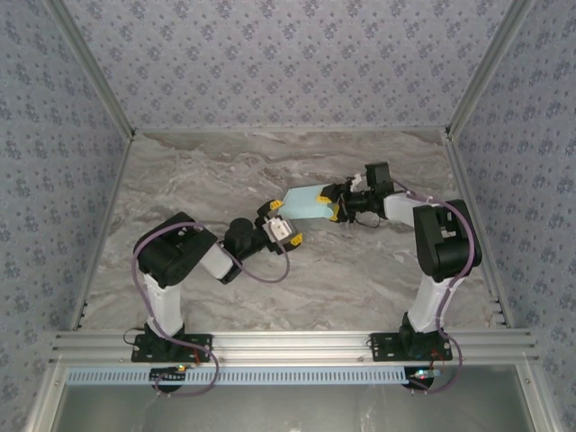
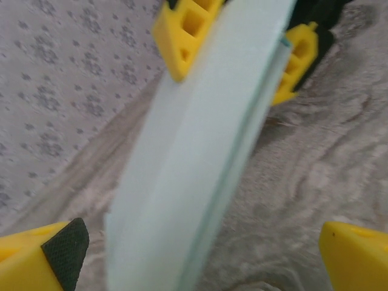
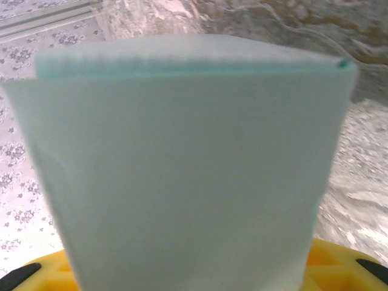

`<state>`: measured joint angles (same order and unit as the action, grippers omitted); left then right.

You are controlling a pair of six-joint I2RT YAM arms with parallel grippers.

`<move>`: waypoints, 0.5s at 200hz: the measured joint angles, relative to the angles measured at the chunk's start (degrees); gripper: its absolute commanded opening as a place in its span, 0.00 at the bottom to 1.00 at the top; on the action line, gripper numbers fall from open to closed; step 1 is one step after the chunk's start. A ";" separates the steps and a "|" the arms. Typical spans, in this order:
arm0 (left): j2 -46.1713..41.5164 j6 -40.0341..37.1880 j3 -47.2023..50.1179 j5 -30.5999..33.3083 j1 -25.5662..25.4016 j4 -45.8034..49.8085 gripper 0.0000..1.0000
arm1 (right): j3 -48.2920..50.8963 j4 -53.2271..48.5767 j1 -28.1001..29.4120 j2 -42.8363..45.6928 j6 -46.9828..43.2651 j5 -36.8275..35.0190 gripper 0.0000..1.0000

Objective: Fold the paper box

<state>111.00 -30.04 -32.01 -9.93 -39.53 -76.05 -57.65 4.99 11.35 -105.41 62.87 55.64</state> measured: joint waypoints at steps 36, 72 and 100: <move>2.34 -6.01 -4.22 5.14 -0.02 -1.42 0.97 | 0.20 -0.87 0.02 0.35 1.46 0.92 0.51; 4.13 -10.47 -7.32 4.57 -0.07 0.76 0.86 | 0.17 -1.86 0.02 1.07 2.78 1.20 0.51; 5.84 -13.90 -9.79 3.28 -0.68 3.43 0.83 | 0.17 -2.08 0.28 1.18 3.82 1.18 0.50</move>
<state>116.84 -43.94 -41.80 -6.66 -40.21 -72.62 -57.47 2.92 11.64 -104.22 66.70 56.82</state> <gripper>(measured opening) 0.832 0.507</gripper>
